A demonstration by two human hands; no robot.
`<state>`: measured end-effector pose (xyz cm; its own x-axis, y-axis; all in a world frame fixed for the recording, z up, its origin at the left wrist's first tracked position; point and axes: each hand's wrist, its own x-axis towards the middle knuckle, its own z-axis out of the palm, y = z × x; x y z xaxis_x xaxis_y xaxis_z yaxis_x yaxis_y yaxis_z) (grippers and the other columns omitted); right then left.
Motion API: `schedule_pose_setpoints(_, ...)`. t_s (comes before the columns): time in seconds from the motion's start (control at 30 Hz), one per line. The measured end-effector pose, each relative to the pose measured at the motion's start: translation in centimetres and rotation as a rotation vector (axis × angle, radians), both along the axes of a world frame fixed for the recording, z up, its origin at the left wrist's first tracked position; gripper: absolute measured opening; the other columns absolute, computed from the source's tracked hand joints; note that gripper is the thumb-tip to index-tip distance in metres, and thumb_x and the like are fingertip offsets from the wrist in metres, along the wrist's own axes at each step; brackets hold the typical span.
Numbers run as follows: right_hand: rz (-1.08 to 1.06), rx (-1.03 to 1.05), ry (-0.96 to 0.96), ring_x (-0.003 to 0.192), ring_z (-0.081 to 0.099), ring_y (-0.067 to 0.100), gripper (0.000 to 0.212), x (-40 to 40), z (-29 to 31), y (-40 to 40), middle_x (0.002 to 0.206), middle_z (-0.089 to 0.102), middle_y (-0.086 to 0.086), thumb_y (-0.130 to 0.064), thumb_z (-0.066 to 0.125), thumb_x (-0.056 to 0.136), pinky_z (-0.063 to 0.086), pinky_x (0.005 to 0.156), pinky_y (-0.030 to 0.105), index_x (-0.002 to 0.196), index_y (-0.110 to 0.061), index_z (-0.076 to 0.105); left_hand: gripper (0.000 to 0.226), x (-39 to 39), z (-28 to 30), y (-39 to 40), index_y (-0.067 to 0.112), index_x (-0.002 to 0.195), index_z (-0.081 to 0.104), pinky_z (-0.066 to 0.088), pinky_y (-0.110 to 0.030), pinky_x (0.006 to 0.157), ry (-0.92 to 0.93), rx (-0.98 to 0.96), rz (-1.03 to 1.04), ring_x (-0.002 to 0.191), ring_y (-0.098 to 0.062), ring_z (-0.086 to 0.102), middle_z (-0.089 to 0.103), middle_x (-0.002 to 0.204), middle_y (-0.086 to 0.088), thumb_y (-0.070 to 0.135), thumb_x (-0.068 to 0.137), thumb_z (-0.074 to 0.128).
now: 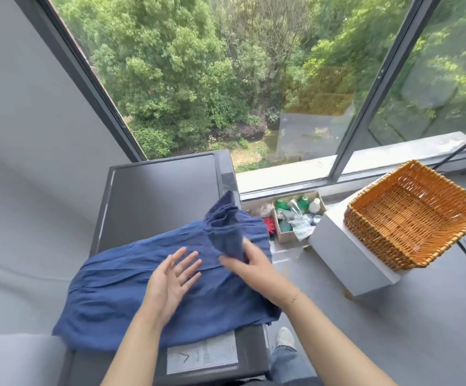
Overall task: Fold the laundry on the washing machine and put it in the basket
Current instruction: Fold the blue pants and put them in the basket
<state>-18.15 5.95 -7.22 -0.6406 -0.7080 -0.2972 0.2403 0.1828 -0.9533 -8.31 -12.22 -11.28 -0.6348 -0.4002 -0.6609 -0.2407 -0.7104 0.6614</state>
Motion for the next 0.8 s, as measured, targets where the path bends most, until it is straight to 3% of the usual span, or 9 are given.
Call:
schedule_pose_setpoints(0.07,0.360,0.144,-0.009,0.120,0.049,-0.003,0.036,1.5,-1.7,-0.7,0.129,0.058,-0.010,-0.017,0.062,0.092,0.038,0.102,0.015,0.127,-0.022,0.056,0.048,1.8,-0.7,-0.8,0.008,0.131,0.052,0.046,-0.045,0.093,-0.061,0.093,-0.013,0.113,-0.035,0.059,0.062,0.124,-0.018,0.039,0.102,0.029)
schedule_pose_setpoints(0.1,0.382,0.196,-0.009,0.123,0.048,-0.001,0.036,1.4,-2.1,-0.4,0.131,0.057,-0.009,-0.015,0.061,0.092,0.037,0.105,0.017,0.127,-0.021,0.057,0.051,2.3,-1.0,-1.0,0.006,0.131,0.051,0.045,-0.047,0.094,-0.075,0.127,-0.011,0.115,-0.037,0.057,0.061,0.125,-0.020,0.041,0.102,0.029)
schedule_pose_setpoints(0.2,0.063,0.233,0.066,0.116,0.055,0.009,0.036,0.7,-2.6,0.5,0.121,0.062,-0.004,0.003,0.050,0.090,0.044,0.093,0.014,0.115,-0.018,0.063,0.046,3.2,-0.8,-1.3,0.006,0.124,0.056,0.052,-0.045,0.083,-0.059,0.143,-0.057,0.109,-0.032,0.063,0.064,0.121,-0.019,0.041,0.101,0.034)
schedule_pose_setpoints(0.33,-0.180,0.326,0.325,0.087,0.058,0.006,0.038,0.0,-3.0,1.4,0.100,0.066,-0.001,0.009,0.051,0.080,0.042,0.075,0.009,0.098,-0.020,0.067,0.022,2.6,-1.5,-0.7,0.006,0.117,0.058,0.055,-0.020,0.063,-0.130,-0.100,-0.148,0.079,-0.007,0.071,0.069,0.105,-0.006,0.013,0.099,0.047)
schedule_pose_setpoints(0.43,-0.036,0.388,0.543,0.093,0.054,0.012,0.033,1.5,-3.9,0.2,0.103,0.062,0.000,0.004,0.058,0.078,0.037,0.085,0.009,0.103,-0.016,0.067,0.031,2.8,-2.7,-1.2,0.005,0.127,0.052,0.053,-0.029,0.078,-0.170,-0.178,-0.150,0.091,-0.017,0.066,0.064,0.120,-0.014,0.002,0.097,0.045)
schedule_pose_setpoints(0.53,0.134,0.537,0.706,0.114,0.047,0.019,0.039,3.8,-6.0,-1.9,0.120,0.055,-0.002,-0.020,0.061,0.085,0.037,0.097,0.029,0.124,-0.018,0.059,0.034,3.3,-2.8,-1.5,0.005,0.130,0.050,0.051,-0.034,0.088,-0.148,-0.140,-0.153,0.099,-0.022,0.064,0.062,0.124,-0.016,-0.003,0.097,0.041)
schedule_pose_setpoints(0.6,0.173,0.625,0.797,0.116,0.047,0.022,0.045,4.7,-6.6,-3.3,0.123,0.053,-0.001,-0.030,0.061,0.085,0.036,0.095,0.035,0.128,-0.019,0.056,0.036,3.9,-2.4,-1.7,0.007,0.126,0.052,0.052,-0.037,0.087,-0.132,-0.094,-0.208,0.097,-0.024,0.065,0.065,0.120,-0.015,-0.006,0.094,0.041)
schedule_pose_setpoints(0.7,0.216,0.703,0.832,0.109,0.052,0.021,0.036,4.9,-6.7,-4.5,0.111,0.059,-0.002,-0.034,0.060,0.086,0.034,0.090,0.032,0.121,-0.024,0.058,0.040,5.5,-1.9,-2.3,0.011,0.119,0.055,0.057,-0.029,0.070,-0.169,-0.071,-0.355,0.084,-0.022,0.066,0.068,0.107,-0.012,-0.012,0.089,0.042)
schedule_pose_setpoints(0.8,0.180,0.684,0.682,0.086,0.055,0.022,0.013,4.2,-6.4,-4.6,0.078,0.058,-0.004,-0.032,0.062,0.086,0.033,0.075,0.031,0.089,-0.020,0.060,0.044,6.7,-2.4,-2.9,0.005,0.124,0.053,0.056,-0.029,0.079,-0.153,-0.073,-0.377,0.093,-0.025,0.063,0.068,0.105,-0.015,-0.016,0.088,0.039)
